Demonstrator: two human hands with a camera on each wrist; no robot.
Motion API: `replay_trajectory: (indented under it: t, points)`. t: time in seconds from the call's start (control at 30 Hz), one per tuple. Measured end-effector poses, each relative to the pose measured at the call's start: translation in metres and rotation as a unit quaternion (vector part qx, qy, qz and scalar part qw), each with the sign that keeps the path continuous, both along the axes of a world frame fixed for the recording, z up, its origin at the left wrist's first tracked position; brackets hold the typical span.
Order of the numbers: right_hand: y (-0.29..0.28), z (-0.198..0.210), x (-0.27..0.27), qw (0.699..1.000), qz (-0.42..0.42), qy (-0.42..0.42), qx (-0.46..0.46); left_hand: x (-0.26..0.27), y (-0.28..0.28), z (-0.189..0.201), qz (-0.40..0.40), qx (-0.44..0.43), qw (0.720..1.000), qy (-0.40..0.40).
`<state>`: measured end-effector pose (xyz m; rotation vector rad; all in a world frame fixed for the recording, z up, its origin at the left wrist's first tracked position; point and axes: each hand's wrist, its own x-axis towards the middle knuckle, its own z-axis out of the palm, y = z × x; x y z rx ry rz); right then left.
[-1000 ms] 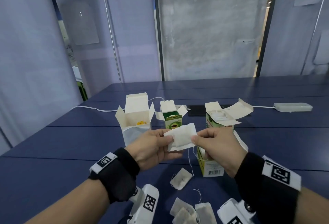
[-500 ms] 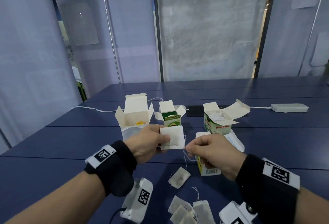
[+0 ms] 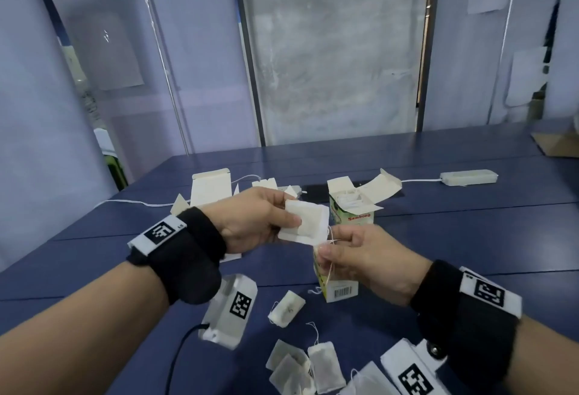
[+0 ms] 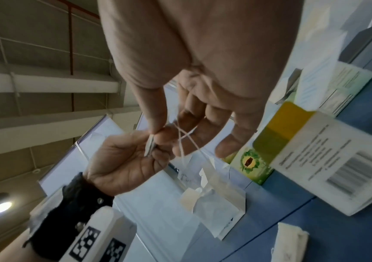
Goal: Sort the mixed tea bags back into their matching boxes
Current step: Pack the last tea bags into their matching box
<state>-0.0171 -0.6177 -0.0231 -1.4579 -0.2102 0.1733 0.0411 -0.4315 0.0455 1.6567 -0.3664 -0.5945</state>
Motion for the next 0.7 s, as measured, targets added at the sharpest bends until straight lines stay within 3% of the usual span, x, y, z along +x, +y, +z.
replay_trajectory:
  t: [0.17, 0.33, 0.47, 0.57, 0.63, 0.7]
  points:
    - [-0.057, 0.007, -0.010, 0.995, -0.085, 0.036, 0.047, 0.001, -0.007, -0.008, 0.044, -0.008, 0.999, 0.030]
    - [-0.120, 0.005, -0.011, 0.984, -0.164, 0.067, 0.014, 0.002, -0.032, -0.022, 0.057, -0.038, 0.994, 0.085]
    - [-0.154, -0.008, -0.008, 0.965, -0.236, 0.110, -0.040, 0.002, -0.060, -0.034, 0.043, -0.009, 0.994, 0.102]
    - [-0.177, -0.022, -0.005, 0.928, -0.291, 0.111, -0.204, 0.001, -0.075, -0.040, 0.053, 0.008, 0.993, 0.108]
    - [-0.189, -0.030, -0.002, 0.869, -0.302, 0.070, -0.387, 0.002, -0.081, -0.042, 0.061, 0.012, 0.992, 0.108]
    - [-0.190, -0.033, -0.004, 0.822, -0.243, 0.045, -0.514, 0.005, -0.083, -0.041, 0.070, 0.011, 0.991, 0.110]
